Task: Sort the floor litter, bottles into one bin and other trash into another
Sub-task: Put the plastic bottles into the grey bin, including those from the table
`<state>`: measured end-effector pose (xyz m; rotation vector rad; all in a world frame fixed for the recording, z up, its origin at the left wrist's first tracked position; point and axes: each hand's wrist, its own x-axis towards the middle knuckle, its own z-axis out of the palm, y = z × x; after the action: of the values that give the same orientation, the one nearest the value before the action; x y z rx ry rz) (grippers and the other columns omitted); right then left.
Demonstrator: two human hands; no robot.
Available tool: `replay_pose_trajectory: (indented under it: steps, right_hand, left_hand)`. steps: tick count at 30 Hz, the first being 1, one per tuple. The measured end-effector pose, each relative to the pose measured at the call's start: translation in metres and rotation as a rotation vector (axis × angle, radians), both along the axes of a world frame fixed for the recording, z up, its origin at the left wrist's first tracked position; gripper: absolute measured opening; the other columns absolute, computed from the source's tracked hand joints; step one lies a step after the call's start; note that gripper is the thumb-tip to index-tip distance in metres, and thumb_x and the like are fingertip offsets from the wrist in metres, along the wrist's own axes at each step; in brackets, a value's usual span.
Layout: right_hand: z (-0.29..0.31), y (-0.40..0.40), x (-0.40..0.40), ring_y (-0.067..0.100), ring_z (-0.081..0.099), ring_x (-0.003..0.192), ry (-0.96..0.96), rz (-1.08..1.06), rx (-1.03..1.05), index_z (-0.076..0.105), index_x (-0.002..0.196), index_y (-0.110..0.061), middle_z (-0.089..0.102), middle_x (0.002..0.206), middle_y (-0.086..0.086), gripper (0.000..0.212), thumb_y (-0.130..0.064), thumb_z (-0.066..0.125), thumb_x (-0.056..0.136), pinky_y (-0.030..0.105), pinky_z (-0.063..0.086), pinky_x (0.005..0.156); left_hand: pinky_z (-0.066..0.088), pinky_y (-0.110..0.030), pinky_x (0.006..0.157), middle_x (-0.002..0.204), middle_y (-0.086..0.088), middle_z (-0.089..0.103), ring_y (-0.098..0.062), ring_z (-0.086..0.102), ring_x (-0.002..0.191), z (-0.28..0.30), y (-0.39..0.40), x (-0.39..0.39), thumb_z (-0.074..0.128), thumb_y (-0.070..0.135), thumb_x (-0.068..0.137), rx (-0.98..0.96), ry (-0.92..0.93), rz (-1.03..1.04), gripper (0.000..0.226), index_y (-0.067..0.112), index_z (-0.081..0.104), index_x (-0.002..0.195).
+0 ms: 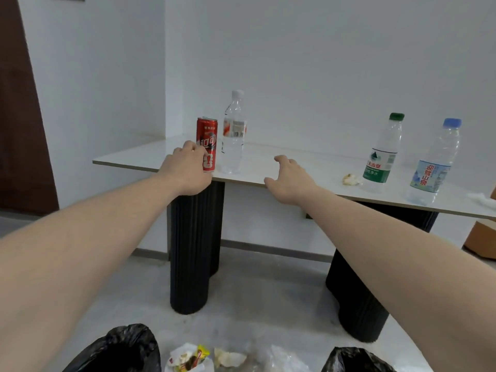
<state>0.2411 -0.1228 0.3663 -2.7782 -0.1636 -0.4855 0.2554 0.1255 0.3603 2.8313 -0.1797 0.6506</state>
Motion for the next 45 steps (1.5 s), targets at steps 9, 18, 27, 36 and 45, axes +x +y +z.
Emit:
replay_pose_trajectory:
  steps: [9,18,27,36,45]
  right_hand:
    - [0.010,0.065,0.068,0.033,0.039,0.142,-0.007,0.092,0.390,0.007,0.160,-0.011,0.030,0.160,0.015,0.087,-0.043,0.058,0.097,0.041,0.035,0.113]
    - [0.012,0.098,0.129,0.031,0.039,0.143,-0.002,0.161,0.709,0.001,0.160,-0.013,0.036,0.158,0.011,0.097,-0.034,0.069,0.094,0.043,0.037,0.115]
    - [0.003,0.092,0.140,0.023,0.054,0.123,-0.096,0.184,0.794,0.036,0.145,-0.015,0.049,0.140,0.004,0.078,-0.040,0.077,0.083,0.043,0.046,0.108]
    - [-0.002,0.053,0.042,0.002,0.064,0.092,-0.133,0.216,0.926,0.049,0.118,-0.022,0.063,0.105,-0.012,0.056,-0.034,0.084,0.075,0.020,0.049,0.071]
    - [-0.070,-0.015,-0.098,-0.002,0.071,0.089,-0.033,0.183,0.882,0.053,0.113,-0.030,0.073,0.101,-0.013,0.055,-0.037,0.088,0.072,0.023,0.057,0.079]
  left_hand:
    - [0.044,-0.044,0.104,0.158,-0.013,0.034,-0.032,0.045,0.137,-0.007,0.013,0.059,0.070,0.045,0.092,-0.537,0.060,0.035,0.089,0.012,0.020,0.158]
    - [0.042,-0.046,0.109,0.149,-0.009,0.051,-0.030,0.053,0.132,0.000,0.001,0.104,0.069,0.034,0.094,-0.832,0.103,-0.079,0.080,0.015,0.022,0.156]
    - [0.044,-0.041,0.105,0.144,-0.005,0.055,-0.027,0.055,0.130,-0.003,-0.002,0.105,0.070,0.036,0.095,-0.757,0.051,-0.102,0.063,0.015,0.041,0.147]
    - [0.045,-0.030,0.086,0.129,0.001,0.058,-0.016,0.058,0.104,-0.005,-0.015,0.032,0.072,0.046,0.090,-0.715,0.016,-0.204,0.070,0.017,0.039,0.144]
    - [0.040,-0.013,0.071,0.106,0.022,0.058,0.008,0.055,0.091,-0.053,-0.058,-0.091,0.082,0.036,0.082,-0.710,0.150,-0.342,0.055,0.029,0.050,0.125]
